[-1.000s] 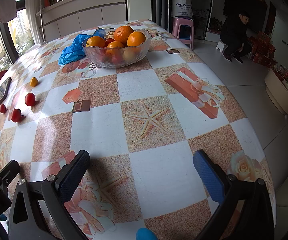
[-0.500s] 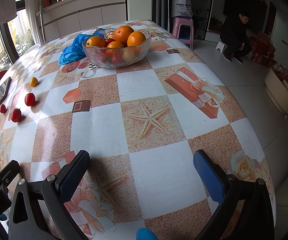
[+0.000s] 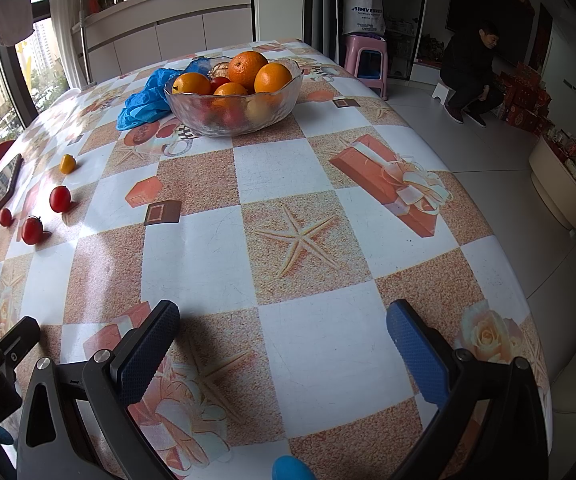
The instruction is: Organize fruits
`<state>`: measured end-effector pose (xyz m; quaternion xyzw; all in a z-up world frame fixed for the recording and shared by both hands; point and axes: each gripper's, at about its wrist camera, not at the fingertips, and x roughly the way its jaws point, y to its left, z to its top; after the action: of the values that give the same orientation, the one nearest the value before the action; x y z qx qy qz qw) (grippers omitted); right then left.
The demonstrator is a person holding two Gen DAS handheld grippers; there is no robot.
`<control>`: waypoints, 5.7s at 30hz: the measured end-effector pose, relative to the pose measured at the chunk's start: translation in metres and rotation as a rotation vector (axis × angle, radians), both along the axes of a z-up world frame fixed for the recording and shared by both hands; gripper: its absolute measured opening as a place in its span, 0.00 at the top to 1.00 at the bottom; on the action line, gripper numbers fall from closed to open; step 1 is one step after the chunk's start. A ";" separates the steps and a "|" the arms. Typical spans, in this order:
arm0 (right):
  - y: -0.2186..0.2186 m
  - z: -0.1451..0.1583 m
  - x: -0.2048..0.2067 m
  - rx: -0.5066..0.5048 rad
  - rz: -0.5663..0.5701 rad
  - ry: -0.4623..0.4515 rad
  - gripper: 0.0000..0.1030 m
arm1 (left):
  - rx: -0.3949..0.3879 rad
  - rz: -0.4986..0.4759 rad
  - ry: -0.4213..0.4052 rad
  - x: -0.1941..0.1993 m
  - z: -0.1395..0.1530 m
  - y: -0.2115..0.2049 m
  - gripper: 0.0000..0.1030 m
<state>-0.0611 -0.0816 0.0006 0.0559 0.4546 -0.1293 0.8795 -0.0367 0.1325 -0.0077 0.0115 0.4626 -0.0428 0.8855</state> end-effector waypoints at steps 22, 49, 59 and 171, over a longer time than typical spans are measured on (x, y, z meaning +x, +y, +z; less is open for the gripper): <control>0.000 0.001 0.000 -0.003 0.000 0.002 0.00 | 0.007 -0.079 0.003 0.071 0.011 -0.025 0.76; 0.151 0.014 0.107 0.054 0.441 0.020 0.78 | -0.059 -0.011 -0.020 -0.023 0.009 0.045 0.76; 0.145 0.046 0.073 0.176 0.490 0.000 0.78 | -0.119 0.001 -0.030 -0.031 0.025 0.053 0.76; -0.027 0.002 -0.036 -0.016 0.005 -0.021 0.00 | -0.006 0.027 -0.033 -0.027 -0.004 -0.022 0.01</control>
<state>-0.0973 -0.1086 0.0023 0.0491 0.4443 -0.1302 0.8850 -0.0639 0.1105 -0.0119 0.0033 0.4477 -0.0321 0.8936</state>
